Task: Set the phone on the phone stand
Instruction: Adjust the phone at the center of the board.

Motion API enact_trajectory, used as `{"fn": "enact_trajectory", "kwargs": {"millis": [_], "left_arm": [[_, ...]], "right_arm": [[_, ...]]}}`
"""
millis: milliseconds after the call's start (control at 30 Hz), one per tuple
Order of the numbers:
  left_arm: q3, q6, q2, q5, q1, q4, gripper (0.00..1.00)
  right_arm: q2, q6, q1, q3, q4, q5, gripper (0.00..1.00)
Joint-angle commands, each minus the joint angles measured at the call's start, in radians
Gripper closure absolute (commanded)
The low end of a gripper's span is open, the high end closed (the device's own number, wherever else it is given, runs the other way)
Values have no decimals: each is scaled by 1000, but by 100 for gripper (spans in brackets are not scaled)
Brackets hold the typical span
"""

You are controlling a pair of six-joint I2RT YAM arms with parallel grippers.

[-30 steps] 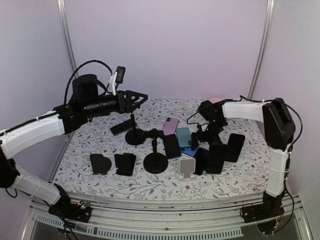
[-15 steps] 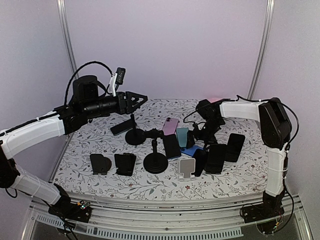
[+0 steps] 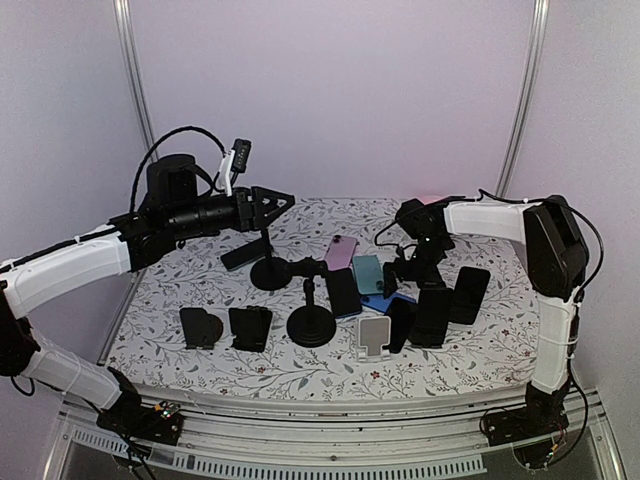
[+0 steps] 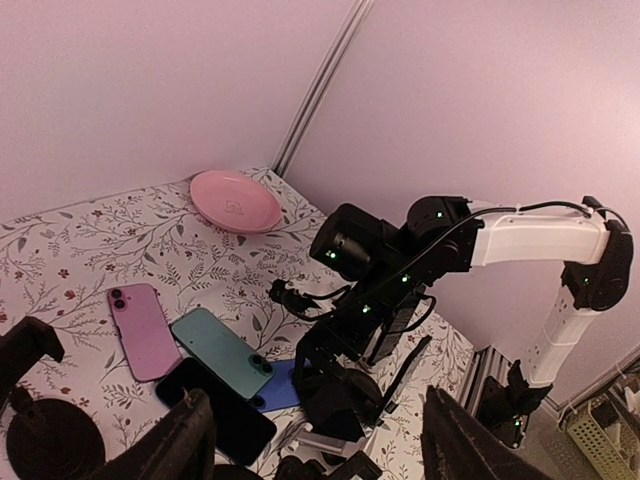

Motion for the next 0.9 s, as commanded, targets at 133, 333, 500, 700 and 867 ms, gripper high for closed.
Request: {"fn": "enact_trajectory", "kwargs": {"millis": [133,333,500,700,867], "left_arm": [[-18,-3,-21,13,15,31,29],[-25,-5,-23,16,17,39,29],[-28,-6,-23,21,18,45,29],[-30,-7,-22,26,20,48,29],[-34,-10,-24,26,21,53,29]], "right_arm": [[-38,-1,-7,-11,-53,14,1],[-38,-10,-14,-15,-73,12,1],[-32,-15,-13,-16,-82,0,1],[-32,-21,-13,-24,-93,1,1],[-21,-29,-13,-21,-97,-23,1]]}}
